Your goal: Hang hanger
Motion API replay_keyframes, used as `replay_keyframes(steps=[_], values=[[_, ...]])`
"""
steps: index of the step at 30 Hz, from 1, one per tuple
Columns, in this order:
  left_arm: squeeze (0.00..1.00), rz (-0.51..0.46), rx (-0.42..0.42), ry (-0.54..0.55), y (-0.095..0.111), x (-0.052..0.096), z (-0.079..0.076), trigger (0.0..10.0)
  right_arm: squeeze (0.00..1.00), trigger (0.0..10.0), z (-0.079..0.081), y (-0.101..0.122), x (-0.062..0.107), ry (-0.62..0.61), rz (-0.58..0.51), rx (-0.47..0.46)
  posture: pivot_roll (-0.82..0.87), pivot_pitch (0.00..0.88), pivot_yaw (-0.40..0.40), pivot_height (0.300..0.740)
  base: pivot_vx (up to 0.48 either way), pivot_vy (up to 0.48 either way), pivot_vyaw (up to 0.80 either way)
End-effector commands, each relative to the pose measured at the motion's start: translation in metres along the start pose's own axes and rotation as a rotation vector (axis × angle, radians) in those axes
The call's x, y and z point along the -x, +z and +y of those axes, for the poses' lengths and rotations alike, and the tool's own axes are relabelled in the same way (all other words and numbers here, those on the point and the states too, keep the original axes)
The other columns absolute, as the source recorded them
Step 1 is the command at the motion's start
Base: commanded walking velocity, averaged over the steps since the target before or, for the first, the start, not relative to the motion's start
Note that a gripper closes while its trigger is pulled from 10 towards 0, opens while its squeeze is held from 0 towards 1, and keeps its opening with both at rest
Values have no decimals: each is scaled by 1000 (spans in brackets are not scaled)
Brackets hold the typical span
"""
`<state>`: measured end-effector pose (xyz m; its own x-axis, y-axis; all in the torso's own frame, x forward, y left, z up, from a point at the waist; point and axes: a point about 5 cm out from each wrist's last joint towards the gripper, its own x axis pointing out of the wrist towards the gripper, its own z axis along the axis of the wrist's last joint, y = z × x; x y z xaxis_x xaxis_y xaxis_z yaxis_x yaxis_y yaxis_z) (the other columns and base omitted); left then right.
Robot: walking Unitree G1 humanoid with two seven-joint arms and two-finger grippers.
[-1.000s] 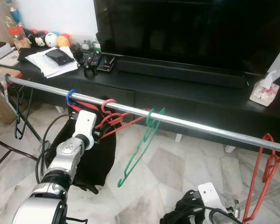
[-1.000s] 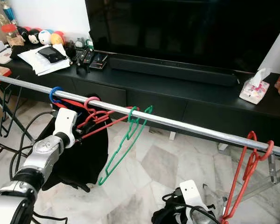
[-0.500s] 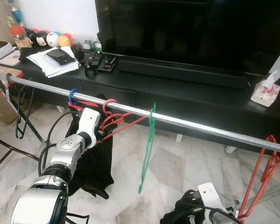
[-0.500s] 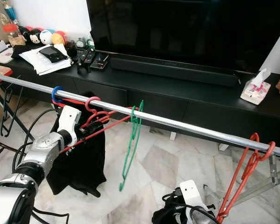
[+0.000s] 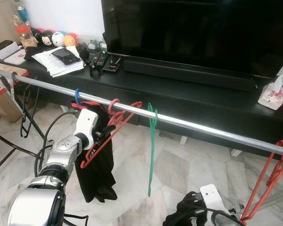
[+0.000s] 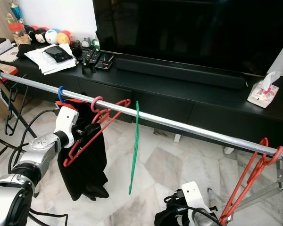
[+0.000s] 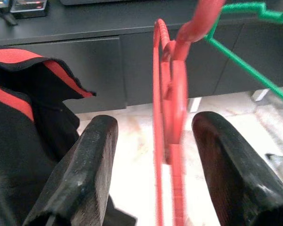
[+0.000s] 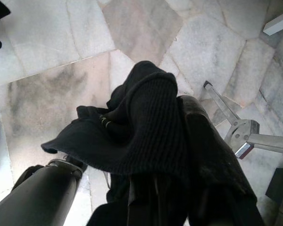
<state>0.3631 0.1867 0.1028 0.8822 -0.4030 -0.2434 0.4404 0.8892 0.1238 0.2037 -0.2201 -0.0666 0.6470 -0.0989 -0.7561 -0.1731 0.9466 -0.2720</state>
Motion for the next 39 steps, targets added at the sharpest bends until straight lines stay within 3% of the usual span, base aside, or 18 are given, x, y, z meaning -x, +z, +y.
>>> replay_keyframes(steps=[1, 12, 13, 14, 15, 39], values=[[0, 16, -22, 32, 1, -2, 1, 10000, 0, 10000, -1, -2, 0, -2, 1, -3, -65, 5, -41, 740, 0, 0, 0], [0, 52, -16, 92, -6, -14, -22, 10000, 0, 10000, -1, -1, 0, -2, -2, -3, -68, 0, -40, 740, 0, 0, 0], [0, 52, -10, 98, -6, -15, -22, 9647, 0, 10000, -1, -1, 0, -3, -2, -4, -68, 0, -40, 740, 0, 0, 0], [0, 52, -6, 115, -6, -16, -23, 1569, 0, 10000, -1, -1, 0, -4, -2, -4, -73, 0, -37, 740, 0, 0, 0], [0, 53, -4, 124, -6, -16, -23, 0, 0, 10000, -1, -1, 0, -4, -3, -5, -73, 0, -37, 740, 0, 0, 0], [0, 71, -58, 138, -13, -14, -25, 0, 0, 10000, 1, 0, 0, -1, -4, -9, -63, 0, -29, 740, 0, 0, 0]])
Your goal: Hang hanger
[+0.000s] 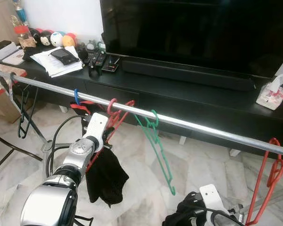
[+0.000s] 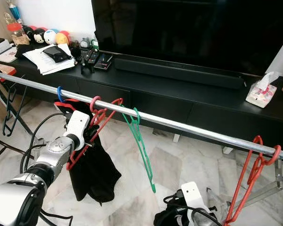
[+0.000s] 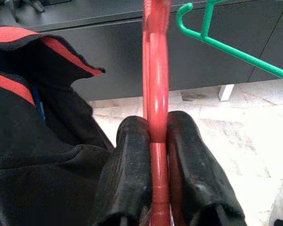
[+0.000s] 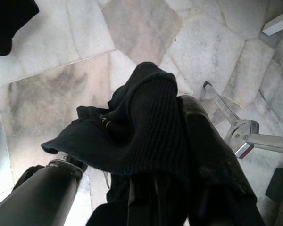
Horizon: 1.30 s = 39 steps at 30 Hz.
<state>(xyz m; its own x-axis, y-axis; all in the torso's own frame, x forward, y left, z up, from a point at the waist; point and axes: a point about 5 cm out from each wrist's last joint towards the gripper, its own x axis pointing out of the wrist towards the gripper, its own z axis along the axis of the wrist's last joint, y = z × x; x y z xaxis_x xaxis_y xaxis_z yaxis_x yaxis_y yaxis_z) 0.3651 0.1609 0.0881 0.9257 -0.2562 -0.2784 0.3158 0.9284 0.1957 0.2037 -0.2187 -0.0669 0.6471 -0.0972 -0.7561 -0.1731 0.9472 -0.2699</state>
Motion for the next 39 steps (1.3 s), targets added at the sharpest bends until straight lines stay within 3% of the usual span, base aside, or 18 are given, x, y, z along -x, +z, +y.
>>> replay_keyframes(steps=[1, 32, 34, 35, 37, 38, 39], values=[[0, 10, -23, -2, -7, 2, -1, 0, 0, 10000, 0, -1, 0, -2, -4, -7, -63, 0, -29, 740, 0, 0, 0], [0, 9, -20, 1, -8, 3, -1, 0, 0, 10000, 0, -1, 0, -2, -4, -7, -64, 0, -28, 740, 0, 0, 0], [0, -197, 53, 90, 0, 14, 7, 0, 0, 10000, 2, -6, 1, 10, 5, 2, -56, 0, -26, 740, 0, 0, 0], [0, -255, 70, 118, 2, 19, 10, 0, 0, 10000, 2, -7, 2, 14, 8, 4, -56, 0, -26, 740, 0, 0, 0], [0, -282, 78, 130, 2, 21, 11, 0, 0, 10000, 2, -8, 2, 16, 10, 6, -58, 0, -27, 740, 0, 0, 0], [0, -278, 88, 123, 1, 21, 9, 2706, 0, 10000, 2, -8, 2, 16, 11, 5, -57, 0, -27, 740, 0, 0, 0], [0, -273, 88, 120, 0, 21, 8, 10000, 0, 10000, 2, -8, 2, 16, 11, 6, -57, 0, -27, 740, 0, 0, 0]])
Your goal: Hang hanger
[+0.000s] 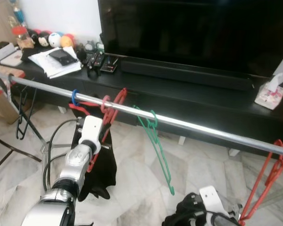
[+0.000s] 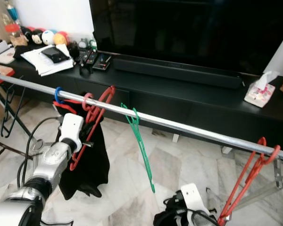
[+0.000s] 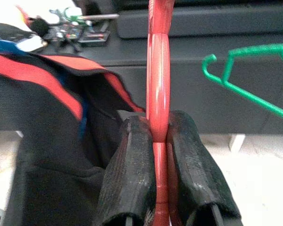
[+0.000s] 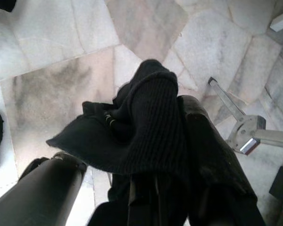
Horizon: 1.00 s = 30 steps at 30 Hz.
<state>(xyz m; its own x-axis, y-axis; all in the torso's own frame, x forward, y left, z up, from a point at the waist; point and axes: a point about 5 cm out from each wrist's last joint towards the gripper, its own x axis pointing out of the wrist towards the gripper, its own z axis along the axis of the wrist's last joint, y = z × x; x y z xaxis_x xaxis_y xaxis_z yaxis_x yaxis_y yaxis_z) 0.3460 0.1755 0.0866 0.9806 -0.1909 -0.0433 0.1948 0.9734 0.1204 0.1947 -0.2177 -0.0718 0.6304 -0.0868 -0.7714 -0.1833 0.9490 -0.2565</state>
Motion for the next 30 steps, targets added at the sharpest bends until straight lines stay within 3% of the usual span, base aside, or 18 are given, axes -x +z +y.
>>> replay_keyframes(steps=[1, 12, 16, 21, 30], values=[[0, -47, -6, -1, 8, -2, -1, 10000, 0, 10000, -1, 1, 0, -1, -7, 7, -56, 0, -29, 740, 0, 0, 0], [0, -72, -12, -12, 6, 6, -4, 10000, 0, 10000, -1, 1, 0, -1, -7, 2, -58, 0, -25, 740, 0, 0, 0], [0, -46, -19, -6, -5, 18, 0, 10000, 0, 10000, -1, 1, 0, -4, -7, -2, -59, 0, -23, 740, 0, 0, 0], [0, 52, 1, 42, -37, 44, 2, 10000, 0, 10000, -2, 0, 0, -18, -6, -9, -56, 13, -24, 740, 0, 0, 0], [0, 84, 57, 55, -48, 56, -5, 10000, 0, 10000, -4, 0, 1, -40, -15, -21, -55, 25, -27, 740, 0, 0, 0]])
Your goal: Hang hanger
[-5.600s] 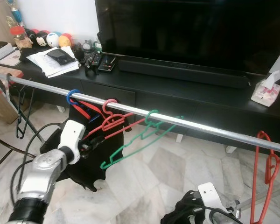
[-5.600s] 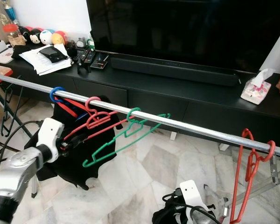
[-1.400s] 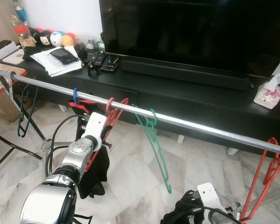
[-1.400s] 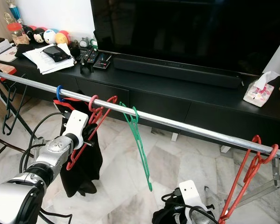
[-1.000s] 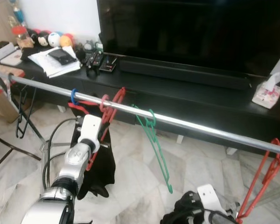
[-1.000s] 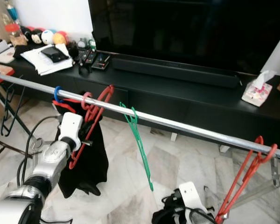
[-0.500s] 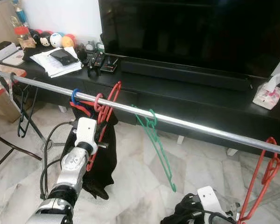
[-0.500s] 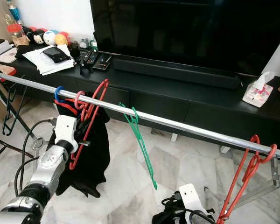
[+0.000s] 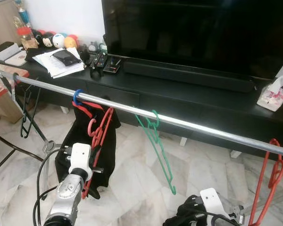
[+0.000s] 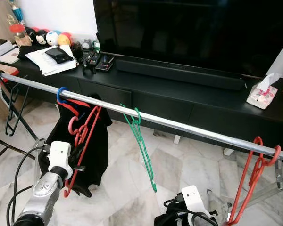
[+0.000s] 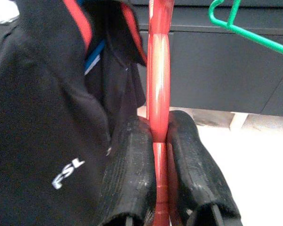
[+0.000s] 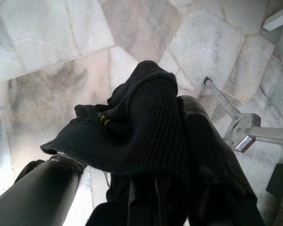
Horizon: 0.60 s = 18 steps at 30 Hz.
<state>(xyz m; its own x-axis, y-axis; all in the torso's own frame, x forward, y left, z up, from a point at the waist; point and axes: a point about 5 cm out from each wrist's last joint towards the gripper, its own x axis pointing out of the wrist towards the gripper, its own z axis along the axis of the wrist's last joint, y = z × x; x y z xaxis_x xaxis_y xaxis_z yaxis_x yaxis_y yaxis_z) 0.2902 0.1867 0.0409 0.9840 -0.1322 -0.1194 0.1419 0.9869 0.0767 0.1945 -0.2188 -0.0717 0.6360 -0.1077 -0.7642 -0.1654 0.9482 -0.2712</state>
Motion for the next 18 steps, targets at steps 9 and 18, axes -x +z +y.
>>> replay_keyframes(steps=[9, 18], values=[[0, 136, 76, 70, -24, 8, 12, 10000, 0, 10000, -3, 3, 1, -35, -48, -74, -72, 50, -17, 740, 0, 0, 0], [0, 259, 86, 121, -47, 22, 23, 10000, 0, 10000, -2, 1, 1, -49, -49, -98, -83, 62, -1, 740, 0, 0, 0]])
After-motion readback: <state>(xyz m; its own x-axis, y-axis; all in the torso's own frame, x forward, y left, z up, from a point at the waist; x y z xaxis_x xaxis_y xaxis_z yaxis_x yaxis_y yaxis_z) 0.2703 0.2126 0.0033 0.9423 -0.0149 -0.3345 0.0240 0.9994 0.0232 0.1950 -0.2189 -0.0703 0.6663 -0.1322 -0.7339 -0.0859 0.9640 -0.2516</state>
